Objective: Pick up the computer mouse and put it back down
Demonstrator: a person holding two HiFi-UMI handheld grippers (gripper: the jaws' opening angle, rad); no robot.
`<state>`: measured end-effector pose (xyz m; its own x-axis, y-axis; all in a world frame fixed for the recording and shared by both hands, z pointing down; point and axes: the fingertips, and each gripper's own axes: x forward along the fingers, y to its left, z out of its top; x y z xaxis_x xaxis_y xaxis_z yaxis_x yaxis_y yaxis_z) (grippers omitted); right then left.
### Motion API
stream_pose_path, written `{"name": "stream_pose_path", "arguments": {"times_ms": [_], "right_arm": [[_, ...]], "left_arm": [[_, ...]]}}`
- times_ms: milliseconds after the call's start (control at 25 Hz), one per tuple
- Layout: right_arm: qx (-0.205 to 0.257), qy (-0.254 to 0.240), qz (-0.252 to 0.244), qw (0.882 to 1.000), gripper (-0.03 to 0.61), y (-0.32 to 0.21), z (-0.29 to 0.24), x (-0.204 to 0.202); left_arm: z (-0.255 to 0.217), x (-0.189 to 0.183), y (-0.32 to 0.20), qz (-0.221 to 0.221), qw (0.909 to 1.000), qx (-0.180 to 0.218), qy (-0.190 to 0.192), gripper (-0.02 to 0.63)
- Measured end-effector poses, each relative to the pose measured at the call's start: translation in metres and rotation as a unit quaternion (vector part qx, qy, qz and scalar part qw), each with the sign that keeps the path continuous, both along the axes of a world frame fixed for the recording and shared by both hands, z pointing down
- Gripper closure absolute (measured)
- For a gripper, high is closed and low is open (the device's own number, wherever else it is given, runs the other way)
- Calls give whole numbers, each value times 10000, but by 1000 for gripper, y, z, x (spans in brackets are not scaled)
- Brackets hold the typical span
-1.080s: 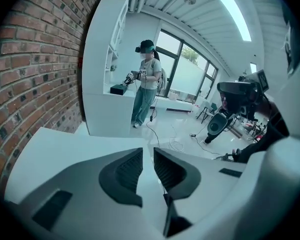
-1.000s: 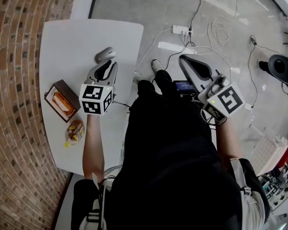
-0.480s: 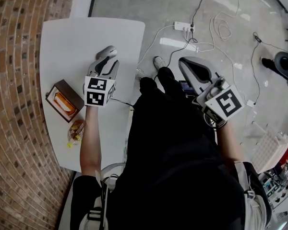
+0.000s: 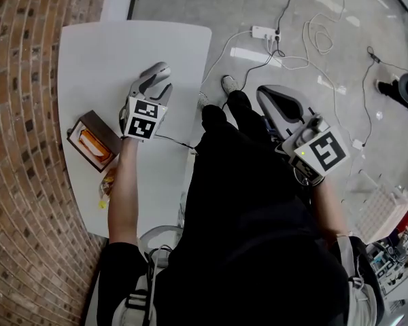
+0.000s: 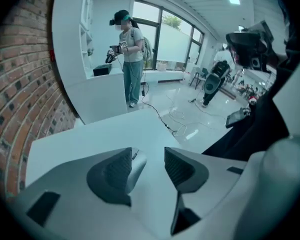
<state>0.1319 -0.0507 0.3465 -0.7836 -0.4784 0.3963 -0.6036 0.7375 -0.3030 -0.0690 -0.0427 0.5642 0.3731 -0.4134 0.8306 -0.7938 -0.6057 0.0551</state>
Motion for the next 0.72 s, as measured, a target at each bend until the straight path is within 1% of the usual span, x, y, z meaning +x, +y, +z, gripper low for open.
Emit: {"name": "stream_pose_path", "arguments": {"times_ms": [80,160,280,560,720], "right_arm": [[-46,-20,-36,10000,562,3,2,-6],[-107,-35,-56,9999,562,6,3,-10],[-198,0,-64,9998,562,8,8,-11],[-321,17,-21,9995,562,9,13,-12],[-389,66,14,9992,562,9,18,-10]], "left_arm": [[9,-2,1,332,9987,49,-376,411],[17,-3,2,563,9965,55,-619,400],[26,-3,3,699,9953,-46,-673,377],[44,-11,0,833,9935,-257,-729,327],[55,-17,-4,990,9905,-333,-896,310]]}}
